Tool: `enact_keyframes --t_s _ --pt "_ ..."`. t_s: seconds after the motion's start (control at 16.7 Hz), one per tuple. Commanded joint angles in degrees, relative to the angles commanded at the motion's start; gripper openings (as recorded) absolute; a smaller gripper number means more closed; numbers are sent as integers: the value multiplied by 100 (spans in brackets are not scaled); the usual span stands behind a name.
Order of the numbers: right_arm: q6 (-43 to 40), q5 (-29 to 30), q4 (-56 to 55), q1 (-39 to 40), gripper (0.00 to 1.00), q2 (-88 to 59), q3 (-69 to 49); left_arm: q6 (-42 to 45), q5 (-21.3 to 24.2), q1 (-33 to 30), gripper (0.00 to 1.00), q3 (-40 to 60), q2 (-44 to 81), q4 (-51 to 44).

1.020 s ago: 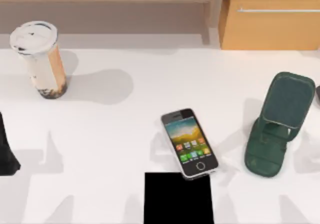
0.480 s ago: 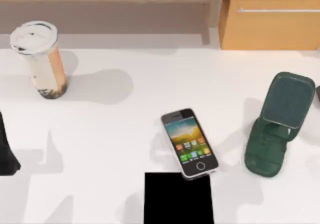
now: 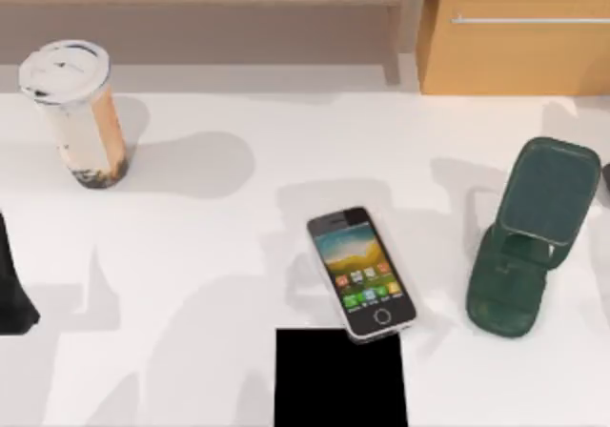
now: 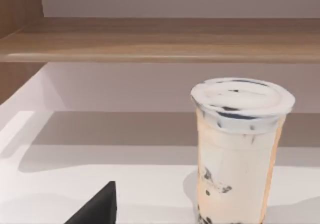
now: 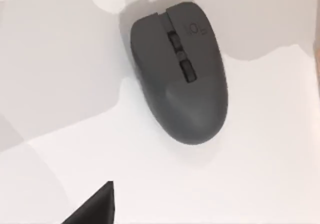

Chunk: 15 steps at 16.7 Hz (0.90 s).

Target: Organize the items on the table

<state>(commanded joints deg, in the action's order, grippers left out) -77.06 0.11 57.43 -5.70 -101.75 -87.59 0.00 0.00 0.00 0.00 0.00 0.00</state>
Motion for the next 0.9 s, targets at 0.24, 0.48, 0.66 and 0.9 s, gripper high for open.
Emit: enact_keyframes --t_s 0.24,0.48,0.66,0.9 --pt "-1297 -8 975 -92 100 -1668 -1446 0 0 0 100 0 0 0" --pt "-2014 -13 1508 -142 100 -2553 -2259 0 0 0 100 0 0 0" --pt "-2097 -13 1570 -148 100 -2655 -2360 0 0 0 100 0 0 0" --pt "-2085 -14 1542 -120 100 -2648 -2332 0 0 0 100 0 0 0"
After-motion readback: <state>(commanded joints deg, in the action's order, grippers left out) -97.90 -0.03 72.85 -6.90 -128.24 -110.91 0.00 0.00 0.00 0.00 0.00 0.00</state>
